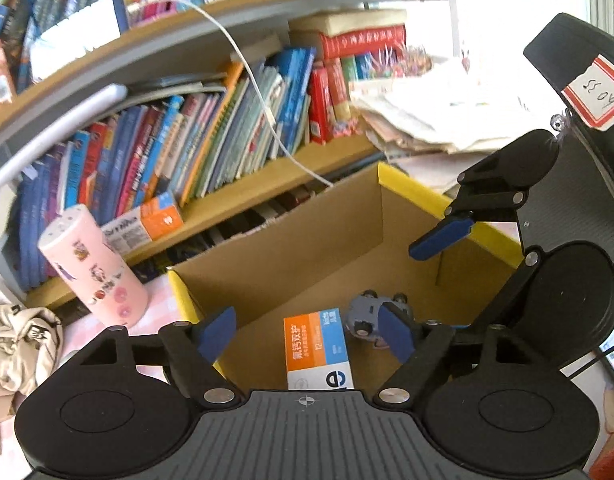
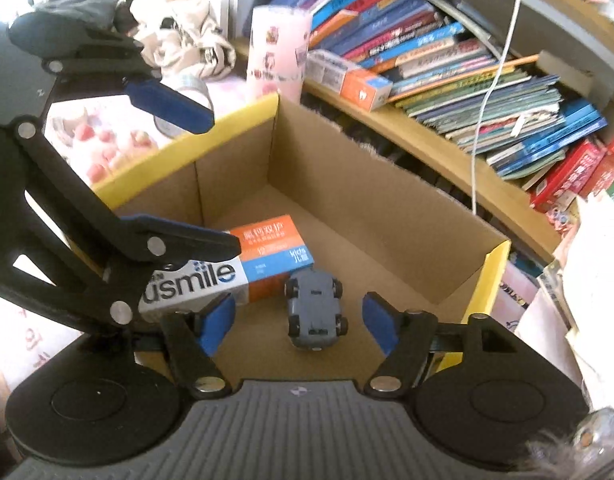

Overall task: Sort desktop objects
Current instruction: 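Raise both open grippers up out of the yellow box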

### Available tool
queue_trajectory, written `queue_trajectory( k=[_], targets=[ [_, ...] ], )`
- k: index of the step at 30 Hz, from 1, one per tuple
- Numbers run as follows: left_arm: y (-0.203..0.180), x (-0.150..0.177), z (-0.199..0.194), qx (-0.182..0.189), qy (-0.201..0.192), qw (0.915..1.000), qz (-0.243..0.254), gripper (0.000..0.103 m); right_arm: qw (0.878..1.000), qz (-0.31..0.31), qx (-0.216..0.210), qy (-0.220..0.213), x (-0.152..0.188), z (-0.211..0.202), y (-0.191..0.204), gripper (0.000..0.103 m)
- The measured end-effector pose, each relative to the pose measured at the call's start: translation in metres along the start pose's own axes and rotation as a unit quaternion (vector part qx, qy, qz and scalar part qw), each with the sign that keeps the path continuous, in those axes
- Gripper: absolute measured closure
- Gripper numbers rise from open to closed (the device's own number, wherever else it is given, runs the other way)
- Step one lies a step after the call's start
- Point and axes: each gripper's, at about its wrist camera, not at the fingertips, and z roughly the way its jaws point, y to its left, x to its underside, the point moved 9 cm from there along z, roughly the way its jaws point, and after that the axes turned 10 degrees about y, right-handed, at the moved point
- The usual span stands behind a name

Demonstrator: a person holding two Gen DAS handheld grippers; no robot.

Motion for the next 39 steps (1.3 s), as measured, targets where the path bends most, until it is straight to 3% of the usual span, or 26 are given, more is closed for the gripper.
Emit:
queue_trajectory(
  k=[6,13,19,23,28,39],
  targets=[
    [0.002,0.007,-0.033,-0.007,-0.033,0.9992,-0.020,0.017,0.999,0.005,0.008,-0.034,0.003,-0.032,0.010,0.028],
    [0.006,0.030,-0.073,-0.006,-0.068,0.9948,-0.076,0.016,0.995,0.021,0.022,-0.092,0.010,-0.072,0.024,0.025],
    [0.012,0.054,-0.095,-0.017,-0.076,0.9906,-0.112,0.015,0.993,0.043,0.026,-0.110,0.022,-0.085,0.034,0.025],
    [0.012,0.069,-0.104,-0.033,-0.079,0.9878,-0.130,0.015,0.992,0.064,0.030,-0.109,0.035,-0.087,0.039,0.025],
    [0.008,0.086,-0.108,-0.040,-0.080,0.9851,-0.147,0.015,0.993,0.072,0.004,-0.090,0.054,-0.084,0.057,0.029],
    [-0.003,0.119,-0.095,-0.037,-0.034,0.9872,-0.152,0.015,0.994,0.091,-0.036,-0.047,0.084,-0.063,0.093,0.033]
  ],
)
